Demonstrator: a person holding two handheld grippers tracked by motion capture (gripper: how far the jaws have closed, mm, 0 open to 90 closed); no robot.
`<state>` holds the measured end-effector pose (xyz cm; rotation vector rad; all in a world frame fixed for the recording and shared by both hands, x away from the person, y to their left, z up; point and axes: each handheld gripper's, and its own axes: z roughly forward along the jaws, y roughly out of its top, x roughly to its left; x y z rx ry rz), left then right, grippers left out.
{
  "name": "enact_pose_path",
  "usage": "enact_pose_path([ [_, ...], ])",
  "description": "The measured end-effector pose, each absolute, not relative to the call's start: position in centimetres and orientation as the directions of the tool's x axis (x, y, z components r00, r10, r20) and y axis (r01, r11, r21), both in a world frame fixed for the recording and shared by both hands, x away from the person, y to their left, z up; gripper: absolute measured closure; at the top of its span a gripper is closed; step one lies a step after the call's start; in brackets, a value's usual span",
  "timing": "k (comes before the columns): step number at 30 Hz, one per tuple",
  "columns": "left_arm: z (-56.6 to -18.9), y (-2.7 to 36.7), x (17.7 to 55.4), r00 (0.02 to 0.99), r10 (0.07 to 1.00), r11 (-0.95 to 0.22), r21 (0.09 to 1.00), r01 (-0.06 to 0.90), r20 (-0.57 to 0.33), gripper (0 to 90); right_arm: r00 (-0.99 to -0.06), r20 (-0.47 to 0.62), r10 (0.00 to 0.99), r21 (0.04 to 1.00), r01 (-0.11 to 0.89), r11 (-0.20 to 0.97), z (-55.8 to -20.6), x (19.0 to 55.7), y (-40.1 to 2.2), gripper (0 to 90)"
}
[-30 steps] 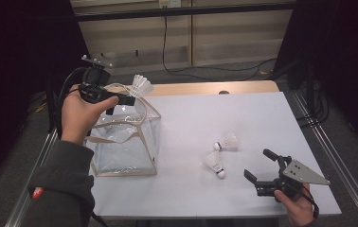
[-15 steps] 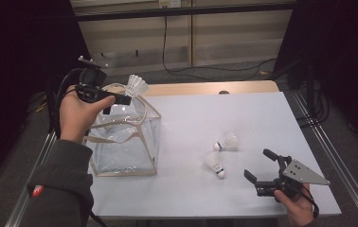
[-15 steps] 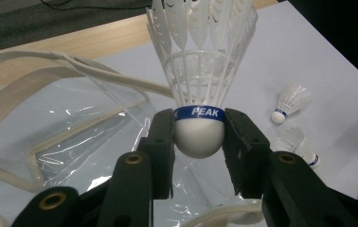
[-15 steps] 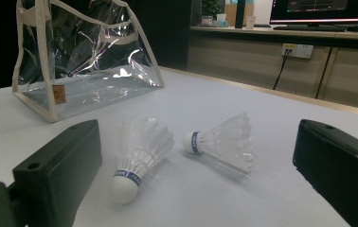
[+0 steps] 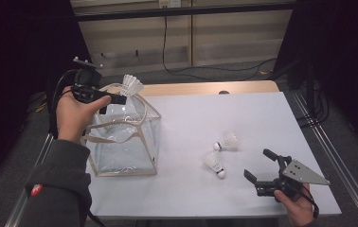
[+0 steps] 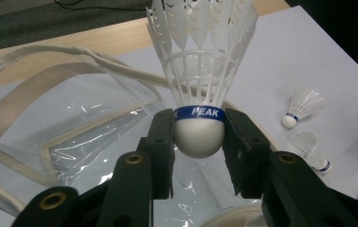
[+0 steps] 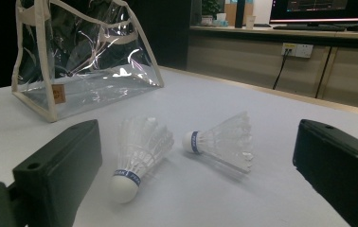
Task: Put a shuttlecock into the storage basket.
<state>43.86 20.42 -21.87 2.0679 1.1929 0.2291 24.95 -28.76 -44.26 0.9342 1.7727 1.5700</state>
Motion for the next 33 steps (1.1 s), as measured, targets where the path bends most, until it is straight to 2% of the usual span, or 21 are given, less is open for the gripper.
enact_pose_path([
  [33, -22.8, 22.3, 44.5, 0.483, 0.857, -0.25, 0.675, 0.694, -0.179, 65.5, -0.585, 0.026, 0.811, 0.991, 0.124, 0.058, -44.3, 24.9, -28.7, 2.2],
])
